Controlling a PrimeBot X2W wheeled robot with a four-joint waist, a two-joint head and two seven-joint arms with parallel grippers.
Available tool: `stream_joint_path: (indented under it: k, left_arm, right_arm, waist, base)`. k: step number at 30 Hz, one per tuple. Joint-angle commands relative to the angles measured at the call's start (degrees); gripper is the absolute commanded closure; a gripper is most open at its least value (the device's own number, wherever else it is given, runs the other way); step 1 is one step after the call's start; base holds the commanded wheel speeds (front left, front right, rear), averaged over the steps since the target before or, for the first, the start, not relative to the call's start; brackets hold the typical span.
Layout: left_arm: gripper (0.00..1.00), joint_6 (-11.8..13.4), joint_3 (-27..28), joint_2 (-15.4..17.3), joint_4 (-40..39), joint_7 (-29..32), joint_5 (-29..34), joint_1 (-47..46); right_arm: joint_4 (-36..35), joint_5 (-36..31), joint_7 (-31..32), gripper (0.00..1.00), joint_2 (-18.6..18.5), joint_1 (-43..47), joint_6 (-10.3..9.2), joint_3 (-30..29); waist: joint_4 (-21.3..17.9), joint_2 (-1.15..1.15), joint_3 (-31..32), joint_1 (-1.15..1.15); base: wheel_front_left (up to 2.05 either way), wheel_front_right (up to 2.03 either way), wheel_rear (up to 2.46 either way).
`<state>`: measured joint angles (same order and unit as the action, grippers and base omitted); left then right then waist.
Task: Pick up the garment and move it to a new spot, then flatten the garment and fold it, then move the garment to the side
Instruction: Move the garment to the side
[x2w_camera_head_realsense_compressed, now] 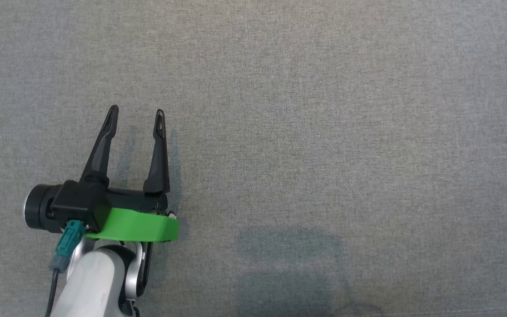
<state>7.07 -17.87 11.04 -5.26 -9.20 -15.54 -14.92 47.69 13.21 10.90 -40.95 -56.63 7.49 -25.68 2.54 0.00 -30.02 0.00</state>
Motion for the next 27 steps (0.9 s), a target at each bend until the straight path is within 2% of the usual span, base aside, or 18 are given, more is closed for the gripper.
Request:
stream_joint_path:
  k: [1,5,8,14,18,22,24,25,27]
  left_arm:
    - [0.00,0.3,0.1,0.0,0.2,-0.4,-0.5,0.5]
    - [0.00,0.4,0.1,-0.2,1.1,-0.7,-1.1,1.4]
    - [0.00,0.4,0.2,-0.4,1.4,-1.3,-1.5,1.8]
    - [0.00,0.1,0.6,-0.2,3.2,-2.0,-2.9,3.8]
    - [0.00,0.3,1.5,0.6,4.9,-2.4,-3.8,5.6]
    - [0.00,0.5,2.4,1.4,8.2,-3.2,-4.3,7.2]
    - [0.00,0.5,2.9,1.5,10.2,-3.8,-4.6,8.2]
    - [0.00,0.1,3.3,1.8,12.1,-4.4,-4.9,9.1]
    - [0.00,-0.2,3.7,2.2,14.2,-4.8,-5.1,10.4]
  right_arm:
    - [1.9,-1.6,-1.4,0.00,-0.5,1.5,0.00,-0.4]
    - [5.6,-3.8,-5.4,0.00,0.6,3.2,0.00,0.1]
    - [6.2,-2.4,-8.3,0.00,1.6,4.3,0.00,0.6]
    - [2.3,2.5,-16.4,0.00,4.3,10.4,-0.01,8.2]
    - [-4.5,6.3,-21.7,0.00,5.7,16.9,0.00,13.9]
    - [-15.2,9.8,-24.4,0.00,6.9,26.3,-0.01,18.8]
    - [-20.5,10.3,-24.9,0.00,7.5,32.5,-0.01,19.9]
    - [-25.7,10.5,-25.2,0.00,8.8,37.9,-0.01,20.4]
    - [-30.0,9.2,-25.3,0.00,10.3,43.2,-0.01,20.6]
  waist:
    - [0.0,0.00,0.8,0.00]
    - [-0.1,0.00,2.9,0.00]
    - [-0.3,0.00,4.2,0.00]
    - [-1.0,0.00,9.5,0.00]
    - [-1.4,0.00,13.8,0.00]
    - [-1.1,0.00,18.0,0.00]
    - [-0.5,0.00,20.4,0.00]
    - [0.0,0.00,22.6,0.00]
    - [0.4,0.00,24.5,0.00]
  base:
    - [0.00,0.00,0.00]
    - [0.00,0.00,0.00]
    - [0.00,0.00,0.00]
    - [0.00,0.00,0.00]
    - [0.00,0.00,0.00]
    - [0.00,0.00,0.00]
    - [0.00,0.00,0.00]
    - [0.00,0.00,0.00]
    - [0.00,0.00,0.00]
